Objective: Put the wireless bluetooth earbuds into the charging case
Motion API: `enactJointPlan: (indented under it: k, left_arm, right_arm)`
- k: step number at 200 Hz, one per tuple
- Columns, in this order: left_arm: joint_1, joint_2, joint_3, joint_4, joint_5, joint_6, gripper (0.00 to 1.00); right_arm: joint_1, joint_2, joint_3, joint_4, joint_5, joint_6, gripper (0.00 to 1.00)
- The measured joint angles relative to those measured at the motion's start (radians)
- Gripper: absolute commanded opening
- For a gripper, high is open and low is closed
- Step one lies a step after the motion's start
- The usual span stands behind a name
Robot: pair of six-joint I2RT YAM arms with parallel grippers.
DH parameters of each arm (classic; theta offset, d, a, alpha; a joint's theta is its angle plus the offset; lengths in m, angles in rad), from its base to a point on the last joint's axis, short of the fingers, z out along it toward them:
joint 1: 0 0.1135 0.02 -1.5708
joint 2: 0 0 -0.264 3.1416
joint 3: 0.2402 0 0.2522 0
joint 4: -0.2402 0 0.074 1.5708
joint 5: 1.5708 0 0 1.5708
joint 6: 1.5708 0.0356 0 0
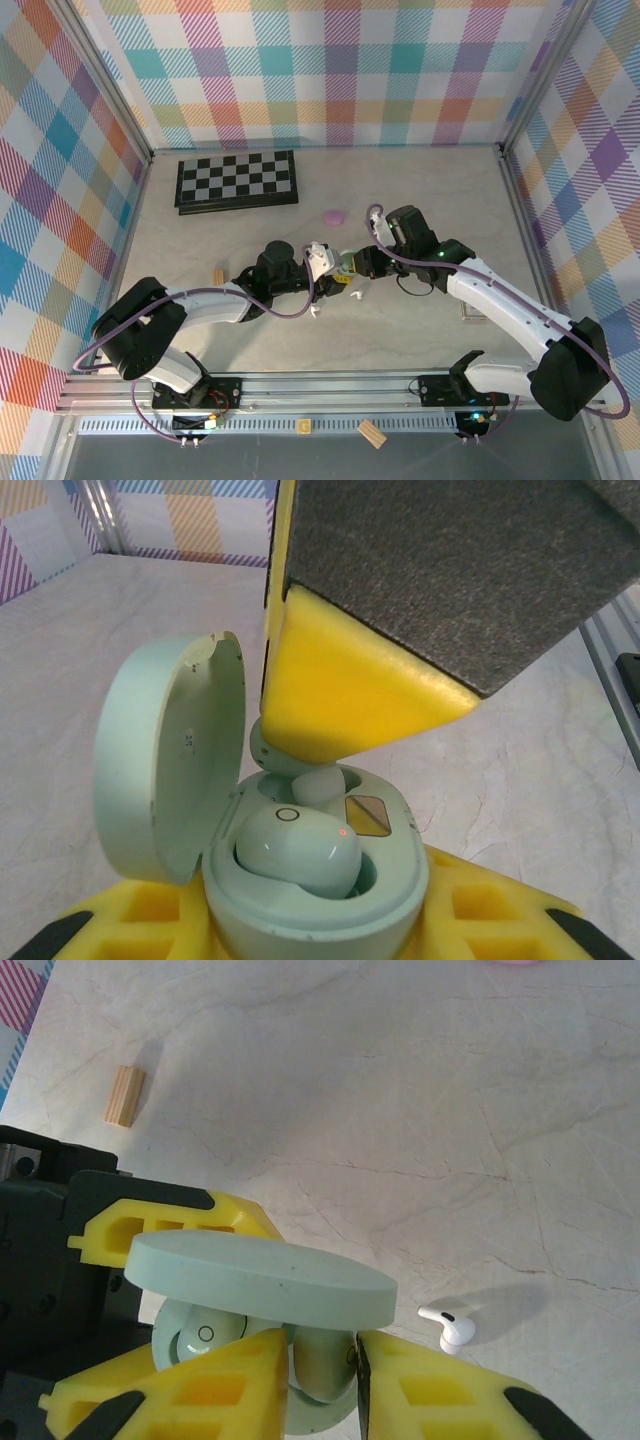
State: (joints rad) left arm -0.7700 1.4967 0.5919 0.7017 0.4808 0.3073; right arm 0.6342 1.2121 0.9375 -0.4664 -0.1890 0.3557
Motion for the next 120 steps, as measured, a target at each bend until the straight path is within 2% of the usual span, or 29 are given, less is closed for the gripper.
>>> enactJointPlan:
  k: [85,120]
  left_arm:
    - [0.0,0.0,0.0,0.008,0.001,-0.003,0.29]
    - [0.0,0.0,0.0,0.008,0.001,-0.007,0.29]
  right_arm:
    - [0.0,-0.015,0.0,-0.01,-0.003,-0.007,0.29]
    - [0.0,-0.016,0.0,-0.013,-0.003,-0.022,0.25]
